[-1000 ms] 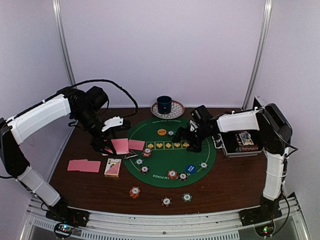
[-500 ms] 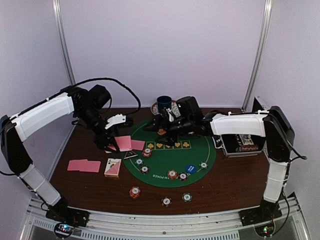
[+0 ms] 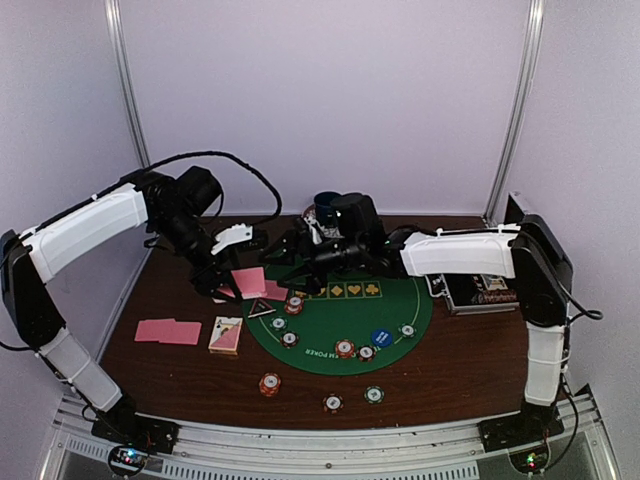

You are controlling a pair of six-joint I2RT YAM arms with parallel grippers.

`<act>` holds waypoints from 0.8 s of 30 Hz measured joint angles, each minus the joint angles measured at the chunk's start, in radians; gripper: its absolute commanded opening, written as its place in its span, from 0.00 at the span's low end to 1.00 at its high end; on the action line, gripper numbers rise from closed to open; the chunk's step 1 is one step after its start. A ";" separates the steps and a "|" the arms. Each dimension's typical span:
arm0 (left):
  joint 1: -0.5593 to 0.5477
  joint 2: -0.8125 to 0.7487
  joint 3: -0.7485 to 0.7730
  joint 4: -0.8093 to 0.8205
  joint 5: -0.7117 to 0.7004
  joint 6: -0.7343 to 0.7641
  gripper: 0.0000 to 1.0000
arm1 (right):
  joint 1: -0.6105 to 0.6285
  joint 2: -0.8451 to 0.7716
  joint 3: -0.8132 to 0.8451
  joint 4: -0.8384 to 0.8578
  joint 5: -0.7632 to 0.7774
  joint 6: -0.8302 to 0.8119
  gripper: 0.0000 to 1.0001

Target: Distribute texas hold em gaming equipment

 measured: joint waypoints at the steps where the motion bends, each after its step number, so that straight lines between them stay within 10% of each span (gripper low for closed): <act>1: 0.000 0.000 0.001 0.001 0.003 -0.002 0.00 | 0.003 0.006 0.000 0.003 -0.006 0.003 0.89; 24: 0.000 0.000 0.002 0.005 0.023 -0.007 0.00 | 0.045 0.166 0.151 0.015 -0.106 0.050 0.81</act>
